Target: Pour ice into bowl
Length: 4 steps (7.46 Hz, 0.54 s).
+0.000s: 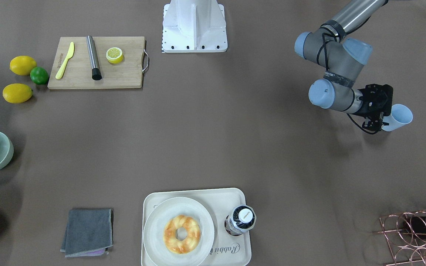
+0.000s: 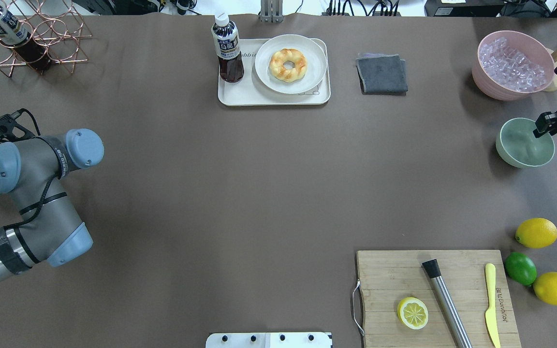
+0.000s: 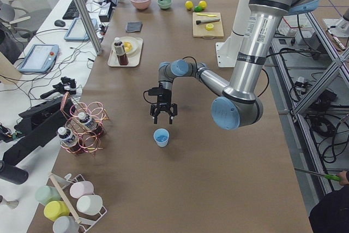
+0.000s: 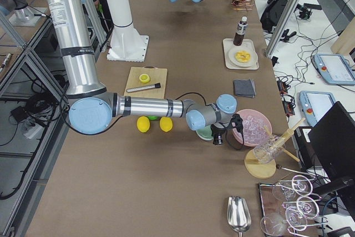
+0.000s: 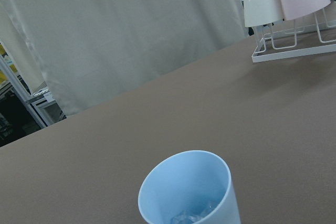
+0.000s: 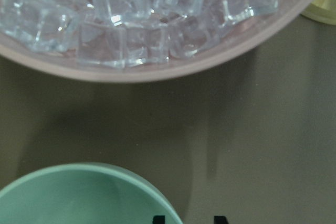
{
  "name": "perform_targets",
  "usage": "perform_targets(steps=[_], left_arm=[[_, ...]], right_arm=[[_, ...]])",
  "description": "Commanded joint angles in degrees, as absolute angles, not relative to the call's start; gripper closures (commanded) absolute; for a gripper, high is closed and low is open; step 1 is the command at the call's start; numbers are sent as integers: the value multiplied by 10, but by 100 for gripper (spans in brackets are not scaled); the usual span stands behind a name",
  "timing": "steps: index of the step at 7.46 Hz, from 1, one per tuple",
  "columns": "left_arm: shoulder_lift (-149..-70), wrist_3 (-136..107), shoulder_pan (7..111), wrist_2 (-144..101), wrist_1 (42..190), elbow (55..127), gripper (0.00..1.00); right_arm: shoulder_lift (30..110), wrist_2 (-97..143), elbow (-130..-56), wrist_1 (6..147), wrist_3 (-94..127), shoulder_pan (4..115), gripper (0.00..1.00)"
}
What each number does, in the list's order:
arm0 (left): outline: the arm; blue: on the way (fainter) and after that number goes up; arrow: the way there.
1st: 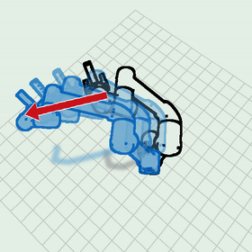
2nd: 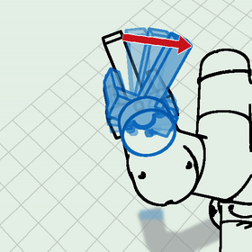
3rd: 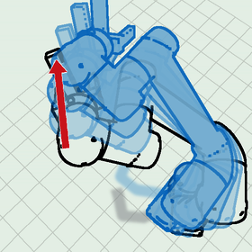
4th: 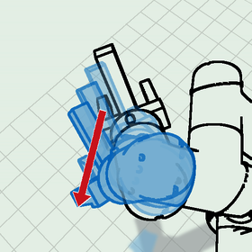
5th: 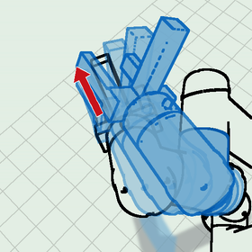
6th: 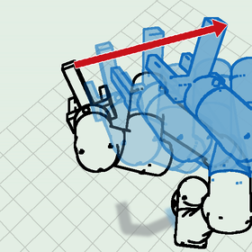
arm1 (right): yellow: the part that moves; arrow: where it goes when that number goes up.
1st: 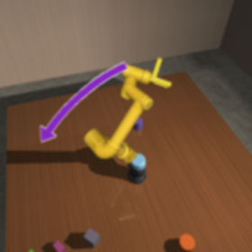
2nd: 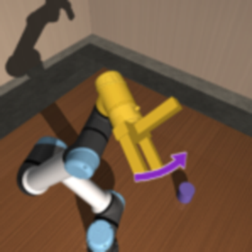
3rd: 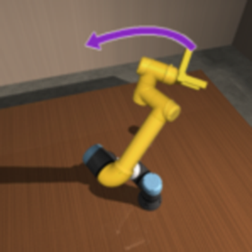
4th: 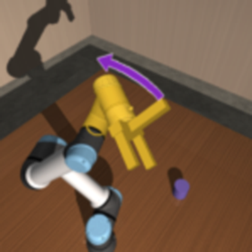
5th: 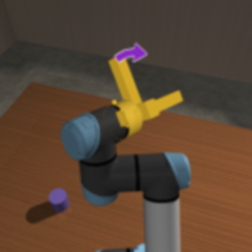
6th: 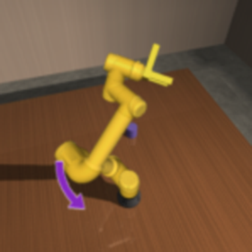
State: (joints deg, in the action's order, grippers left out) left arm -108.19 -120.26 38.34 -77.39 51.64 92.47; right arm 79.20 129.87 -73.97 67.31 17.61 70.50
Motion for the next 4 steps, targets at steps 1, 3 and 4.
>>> perform_targets(steps=[1, 3, 4], left_arm=[[-1122, -1219, 381, -774, 515, 840, 6], [-1123, -1223, 381, -773, 515, 834, 6], [-1124, -1230, 381, -773, 515, 824, 6]], right_arm=[[802, 1303, -752, 671, 187, 701, 100], [804, 1305, -752, 671, 186, 700, 100], [804, 1306, -758, 672, 187, 700, 100]])
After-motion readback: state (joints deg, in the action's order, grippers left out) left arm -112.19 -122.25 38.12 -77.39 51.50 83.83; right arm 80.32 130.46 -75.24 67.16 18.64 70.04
